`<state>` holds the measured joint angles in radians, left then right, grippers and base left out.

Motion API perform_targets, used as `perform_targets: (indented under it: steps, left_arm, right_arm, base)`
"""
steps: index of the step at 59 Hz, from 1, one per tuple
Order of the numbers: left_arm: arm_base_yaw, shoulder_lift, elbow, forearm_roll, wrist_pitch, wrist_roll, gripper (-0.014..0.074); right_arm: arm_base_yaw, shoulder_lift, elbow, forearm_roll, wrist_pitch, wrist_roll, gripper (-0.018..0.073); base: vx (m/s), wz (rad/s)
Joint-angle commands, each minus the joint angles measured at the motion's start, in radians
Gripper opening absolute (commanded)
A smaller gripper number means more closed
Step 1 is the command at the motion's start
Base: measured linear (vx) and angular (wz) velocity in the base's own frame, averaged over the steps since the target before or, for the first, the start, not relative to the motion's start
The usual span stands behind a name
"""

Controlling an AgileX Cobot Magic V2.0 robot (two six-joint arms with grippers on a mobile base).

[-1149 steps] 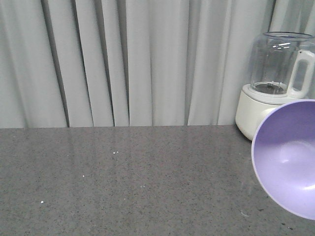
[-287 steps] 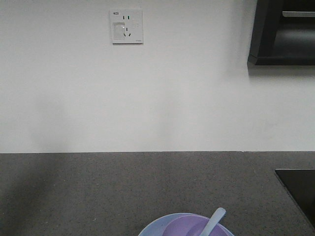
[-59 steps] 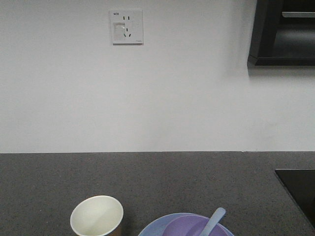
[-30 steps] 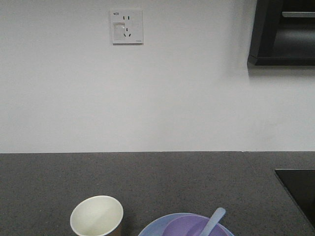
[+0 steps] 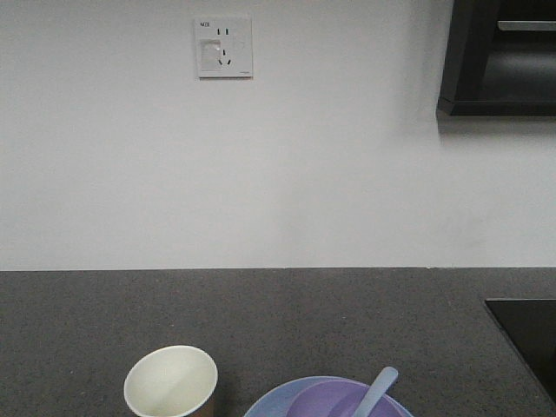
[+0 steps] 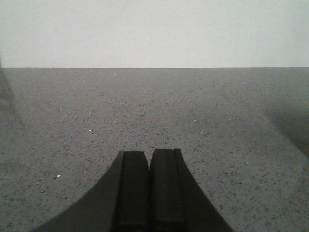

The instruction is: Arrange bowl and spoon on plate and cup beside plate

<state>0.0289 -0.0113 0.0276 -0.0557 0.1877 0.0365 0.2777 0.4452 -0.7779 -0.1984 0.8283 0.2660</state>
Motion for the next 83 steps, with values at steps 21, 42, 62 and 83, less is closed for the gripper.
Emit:
perform_targets:
  steps: [21, 42, 62, 83]
  left_arm:
    - [0.002, -0.012, 0.024, -0.011, -0.078, -0.006, -0.0006]
    - [0.002, -0.012, 0.024, -0.011, -0.078, -0.006, -0.0006]
    - [0.002, -0.013, 0.024, -0.011, -0.077, -0.006, -0.0006]
    - [0.002, -0.013, 0.024, -0.011, -0.077, -0.006, -0.0006]
  right_arm:
    - [-0.263, -0.160, 0.370, 0.177, -0.579, -0.256, 0.0113]
    - [-0.317, -0.473, 0.834, 0.111, -0.891, -0.266, -0.0012]
    - [-0.317, -0.465, 0.817, 0.117, -0.842, -0.266, -0.0012]
    - [-0.317, -0.465, 0.817, 0.117, -0.842, -0.266, -0.0012]
  base:
    - [0.00, 0.00]
    - [0.00, 0.00]
    - [0.00, 0.00]
    - [0.00, 0.00]
